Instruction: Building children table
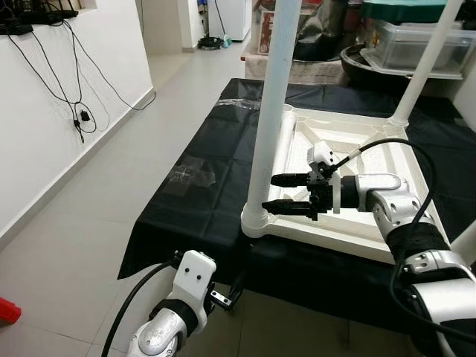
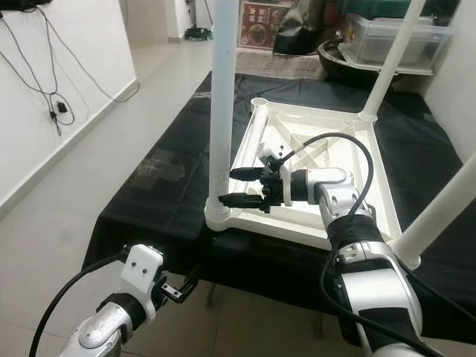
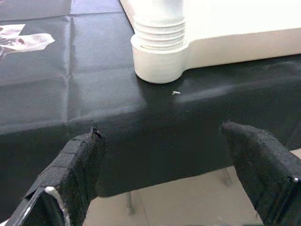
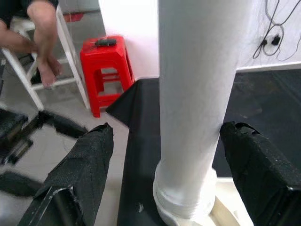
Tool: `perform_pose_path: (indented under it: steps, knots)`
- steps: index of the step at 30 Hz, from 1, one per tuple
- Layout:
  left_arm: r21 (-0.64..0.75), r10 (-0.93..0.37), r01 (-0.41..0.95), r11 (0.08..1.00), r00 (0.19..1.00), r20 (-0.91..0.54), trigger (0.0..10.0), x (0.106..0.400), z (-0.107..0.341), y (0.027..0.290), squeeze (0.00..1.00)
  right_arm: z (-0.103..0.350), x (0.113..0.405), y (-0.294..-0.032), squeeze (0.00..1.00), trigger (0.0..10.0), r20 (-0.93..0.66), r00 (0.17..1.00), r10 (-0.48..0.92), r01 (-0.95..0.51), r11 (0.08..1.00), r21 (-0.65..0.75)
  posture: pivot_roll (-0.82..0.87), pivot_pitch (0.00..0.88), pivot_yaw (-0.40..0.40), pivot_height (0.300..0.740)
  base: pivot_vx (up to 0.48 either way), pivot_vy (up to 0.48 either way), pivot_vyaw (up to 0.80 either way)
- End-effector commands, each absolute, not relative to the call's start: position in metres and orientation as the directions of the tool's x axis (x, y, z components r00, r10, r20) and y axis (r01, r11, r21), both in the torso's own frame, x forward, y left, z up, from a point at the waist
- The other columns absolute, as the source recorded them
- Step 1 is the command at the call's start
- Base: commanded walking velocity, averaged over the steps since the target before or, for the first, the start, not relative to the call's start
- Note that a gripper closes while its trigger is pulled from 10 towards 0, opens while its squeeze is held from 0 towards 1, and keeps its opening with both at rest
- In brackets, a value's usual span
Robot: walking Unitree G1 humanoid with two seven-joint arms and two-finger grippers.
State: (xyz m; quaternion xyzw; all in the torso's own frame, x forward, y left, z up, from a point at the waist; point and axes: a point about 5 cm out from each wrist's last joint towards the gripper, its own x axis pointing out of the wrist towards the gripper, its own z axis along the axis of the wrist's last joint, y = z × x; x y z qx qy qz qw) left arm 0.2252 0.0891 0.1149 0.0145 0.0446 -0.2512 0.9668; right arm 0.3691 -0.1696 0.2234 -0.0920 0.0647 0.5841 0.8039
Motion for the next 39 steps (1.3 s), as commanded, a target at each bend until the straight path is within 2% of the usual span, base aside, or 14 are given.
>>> perform_pose_path:
  steps: [1,9,14,38,39]
  knots:
    - [0.014,-0.488,0.491,0.871,0.867,-0.104,10.0,0.222,0.115,0.090,0.00,0.230,0.370,-0.162,0.00,10.0,-0.159,0.301,0.940,-0.954,0.293,-0.072,0.11,0.099,-0.055,0.740,0.000,0.000,0.00]
    - [0.013,-0.490,0.494,0.870,0.866,-0.103,10.0,0.221,0.116,0.089,0.00,0.232,0.373,-0.149,0.00,10.0,-0.122,0.306,0.944,-0.951,0.300,-0.069,0.11,0.108,-0.055,0.740,0.000,0.000,0.00]
    - [0.014,-0.492,0.496,0.868,0.864,-0.102,10.0,0.218,0.118,0.089,0.00,0.230,0.381,-0.134,0.00,10.0,-0.082,0.377,0.923,-0.926,0.372,-0.064,0.12,0.121,-0.053,0.740,0.000,0.000,0.00]
    - [0.003,-0.492,0.495,0.869,0.863,-0.113,10.0,0.214,0.119,0.087,0.00,0.236,0.386,-0.115,0.00,10.0,-0.006,0.425,0.905,-0.904,0.424,-0.055,0.13,0.134,-0.058,0.740,0.000,0.000,0.00]
    - [0.003,-0.492,0.495,0.869,0.863,-0.113,10.0,0.214,0.119,0.087,0.00,0.235,0.385,-0.113,0.00,7.6,-0.005,0.415,0.910,-0.909,0.414,-0.050,0.12,0.134,-0.058,0.740,0.000,0.000,0.00]
